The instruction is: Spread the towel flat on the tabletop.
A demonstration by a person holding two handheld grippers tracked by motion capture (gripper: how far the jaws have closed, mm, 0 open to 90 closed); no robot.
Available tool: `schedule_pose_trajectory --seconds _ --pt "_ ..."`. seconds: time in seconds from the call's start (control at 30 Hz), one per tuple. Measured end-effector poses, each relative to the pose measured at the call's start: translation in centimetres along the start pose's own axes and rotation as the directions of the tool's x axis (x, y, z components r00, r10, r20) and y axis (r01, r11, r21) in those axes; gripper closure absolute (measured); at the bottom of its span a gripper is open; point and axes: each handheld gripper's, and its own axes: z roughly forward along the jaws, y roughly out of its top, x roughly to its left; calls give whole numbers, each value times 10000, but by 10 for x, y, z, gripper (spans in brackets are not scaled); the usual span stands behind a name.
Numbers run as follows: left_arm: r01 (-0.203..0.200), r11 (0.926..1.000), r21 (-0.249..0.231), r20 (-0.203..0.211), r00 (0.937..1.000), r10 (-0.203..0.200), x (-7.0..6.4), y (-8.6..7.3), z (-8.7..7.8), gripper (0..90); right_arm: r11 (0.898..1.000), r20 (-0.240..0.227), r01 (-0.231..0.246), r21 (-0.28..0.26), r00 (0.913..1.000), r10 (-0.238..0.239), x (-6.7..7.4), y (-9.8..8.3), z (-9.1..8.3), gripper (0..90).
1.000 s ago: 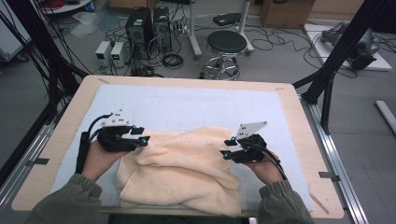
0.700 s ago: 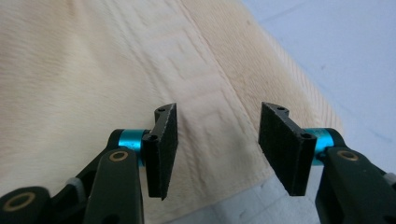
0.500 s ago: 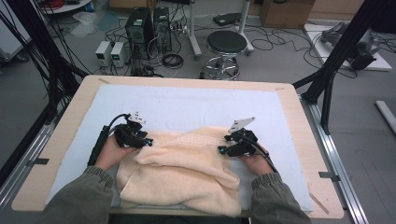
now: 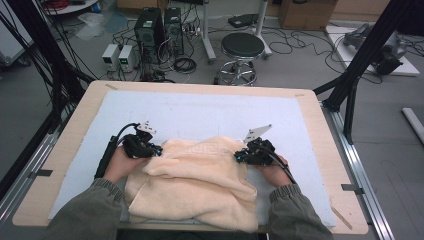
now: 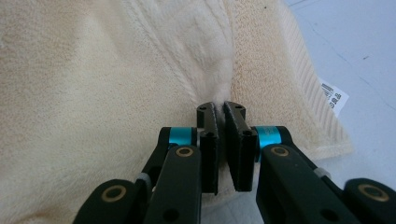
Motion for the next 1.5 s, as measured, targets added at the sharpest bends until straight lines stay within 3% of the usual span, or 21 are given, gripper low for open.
schedule_pose_trajectory --seconds 0.13,0.23,0.4,0.53,0.6,0.67,0.7,0.73,0.77,0.8,0.87,0.9,0.97,1.03,1.17,1.27,1.37,1.5 --pt "-290 9996 -41 -427 9987 288 -4 1 -4 855 9996 32 131 -265 9999 -130 2 3 -8 856" --pt "-91 9978 -653 -636 9980 50 -2 2 -16 857 9987 -12 242 -456 9997 -243 1 7 -19 857" --pt "429 9847 -1687 -962 9936 -597 8 3 -37 860 9979 -347 193 -626 9992 -215 -3 20 -31 859" --pt "535 9737 -2215 -1335 9874 -846 16 18 -45 861 9985 -132 284 -476 9995 -291 -10 36 -35 861" --pt "571 9625 -2653 -1636 9811 -1033 26 37 -50 861 9986 266 287 -454 9993 -275 -20 48 -40 863" --pt "584 9477 -3137 -2031 9709 -1270 40 64 -56 852 9956 1071 54 -935 9942 47 -37 69 -51 854" --pt "568 9479 -3136 -2603 9548 -1433 46 77 -57 802 9912 1610 -99 -1322 9865 313 -46 81 -57 794" --pt "723 9524 -2963 -2922 9424 -1625 51 87 -57 688 9840 2221 -201 -1772 9732 598 -55 92 -60 696" --pt "966 9513 -2927 -2709 9457 -1794 55 92 -57 637 9774 2330 -628 -2016 9662 1101 -63 99 -62 641" --pt "940 9506 -2958 -2639 9484 -1759 56 93 -58 634 9736 2178 -924 -2087 9661 1384 -70 103 -62 616" --pt "768 9557 -2841 -2653 9516 -1554 56 90 -56 614 9755 2028 -901 -2006 9704 1313 -71 105 -58 588" --pt "804 9562 -2814 -2491 9562 -1537 57 86 -54 593 9777 1845 -904 -1896 9747 1259 -69 103 -55 578" --pt "1012 9589 -2651 -2295 9593 -1647 58 75 -51 577 9842 1702 -706 -1621 9805 984 -63 94 -48 569" --pt "1068 9582 -2653 -1969 9669 -1623 56 65 -49 560 9838 1415 -941 -1524 9831 1159 -57 83 -43 545" --pt "770 9603 -2680 -1533 9807 -1214 41 44 -49 540 9898 1138 -721 -1232 9897 863 -36 64 -40 516" --pt "398 9634 -2650 -1293 9887 -764 26 30 -52 521 9893 929 -497 -1370 9937 627 -19 53 -46 494" --pt "-74 9648 -2627 -1196 9925 -250 8 17 -55 501 9905 793 -198 -1362 9964 308 -1 44 -53 476" --pt "-464 9582 -2823 -983 9950 192 -13 -2 -61 470 9917 821 145 -1276 9966 -40 16 31 -60 456"
